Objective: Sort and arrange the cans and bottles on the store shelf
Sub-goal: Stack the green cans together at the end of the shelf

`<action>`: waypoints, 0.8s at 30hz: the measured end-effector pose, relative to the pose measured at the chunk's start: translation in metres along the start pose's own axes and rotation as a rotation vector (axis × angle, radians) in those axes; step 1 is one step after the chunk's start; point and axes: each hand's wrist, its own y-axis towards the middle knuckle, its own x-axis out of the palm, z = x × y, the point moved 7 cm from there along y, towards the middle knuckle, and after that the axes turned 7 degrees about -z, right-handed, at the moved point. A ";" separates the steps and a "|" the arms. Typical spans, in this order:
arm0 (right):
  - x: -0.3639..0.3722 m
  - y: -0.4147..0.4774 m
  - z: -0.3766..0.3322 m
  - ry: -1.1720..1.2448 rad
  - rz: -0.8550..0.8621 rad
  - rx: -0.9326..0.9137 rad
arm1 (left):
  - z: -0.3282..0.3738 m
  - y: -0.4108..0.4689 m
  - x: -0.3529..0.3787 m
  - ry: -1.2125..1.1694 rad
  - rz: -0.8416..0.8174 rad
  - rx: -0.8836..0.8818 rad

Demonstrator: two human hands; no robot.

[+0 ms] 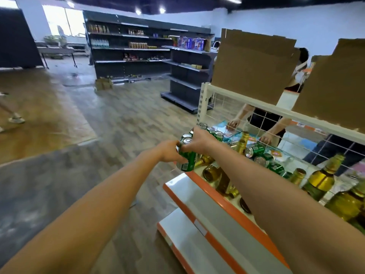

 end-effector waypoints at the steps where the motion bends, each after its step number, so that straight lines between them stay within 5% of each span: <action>1: -0.005 0.014 0.005 0.009 -0.006 0.005 | 0.003 0.016 -0.004 -0.027 0.005 0.010; 13: -0.081 0.170 0.069 0.091 0.014 0.084 | 0.031 0.214 -0.047 -0.280 0.158 0.095; 24: -0.098 0.257 0.169 -0.044 -0.065 0.368 | 0.016 0.374 -0.008 -0.199 0.012 0.121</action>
